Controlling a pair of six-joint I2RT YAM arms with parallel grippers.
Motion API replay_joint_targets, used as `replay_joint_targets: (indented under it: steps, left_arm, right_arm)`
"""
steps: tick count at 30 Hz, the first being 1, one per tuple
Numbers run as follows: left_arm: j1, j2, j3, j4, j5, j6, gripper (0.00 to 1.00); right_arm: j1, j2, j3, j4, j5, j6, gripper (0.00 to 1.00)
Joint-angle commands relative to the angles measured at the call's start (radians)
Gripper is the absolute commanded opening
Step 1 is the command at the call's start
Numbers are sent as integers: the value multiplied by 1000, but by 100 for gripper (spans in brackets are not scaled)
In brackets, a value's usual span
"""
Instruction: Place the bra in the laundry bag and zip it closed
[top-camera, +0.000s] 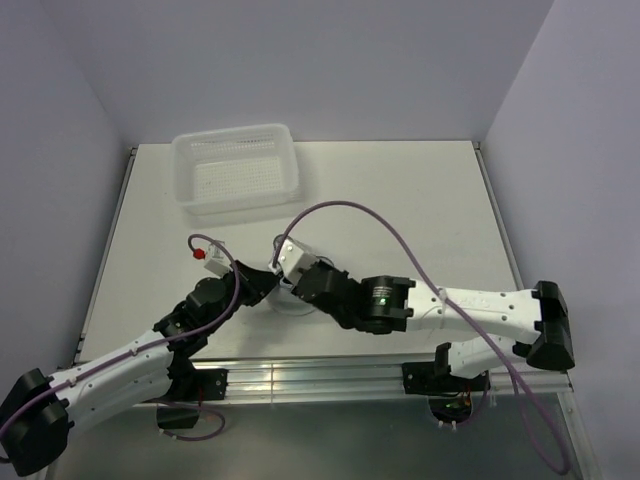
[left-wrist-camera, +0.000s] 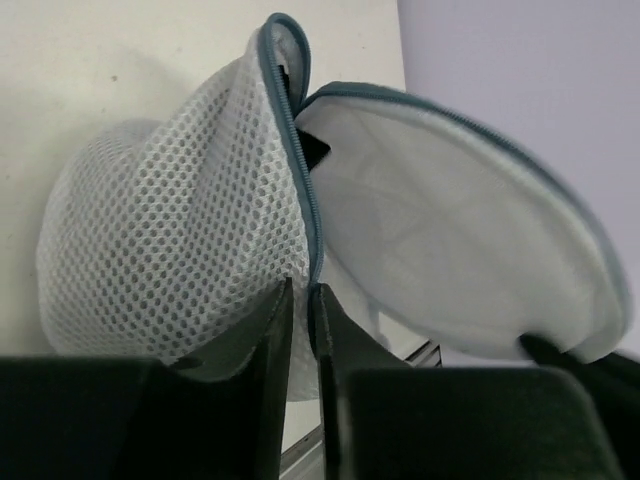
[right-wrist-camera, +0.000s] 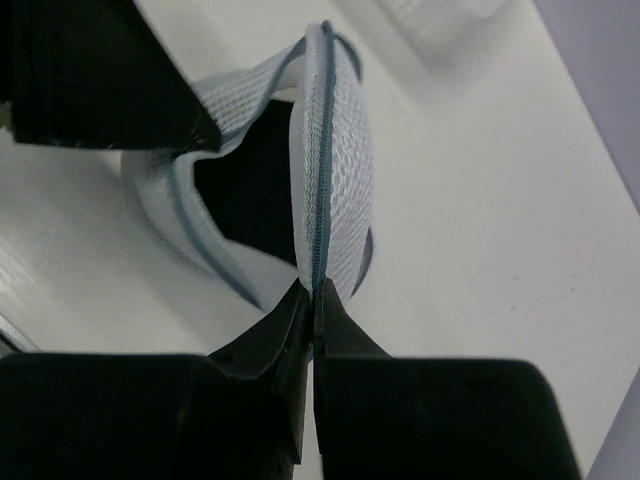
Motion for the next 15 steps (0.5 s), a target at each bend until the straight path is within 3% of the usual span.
replay_joint_targets:
  steps: [1,5,7,8,9,11,12,15]
  left_arm:
    - [8,-24,-22,-21,-51,-10,23]
    - [10,-77,-69,-60,-58,-39,55]
    - [10,-152,-89,-126,-60,-48,72]
    - [10,-185,-91,-156,-64,-48,75]
    - [11,-253,-80,-232,-71,-44,78]
    - [10,-321,-59,-314,-100,-33,83]
    - [11,-379,-37,-371,-109,-33,84]
    - [10,-453,-5,-506,-114,-39,85]
  right_arm:
    - [70,67,-43,62,31,121,5]
    - [146,146,-41,49,59,197,8]
    - [173,160,-46,52,56,221,17]
    - [178,169,-43,52,54,227,19]
    - [182,173,-40,46,57,244,38]
    - [190,168,-30,43,68,252,56]
    - [190,160,-27,44,71,258,73]
    - [186,105,-15,56,38,252,84]
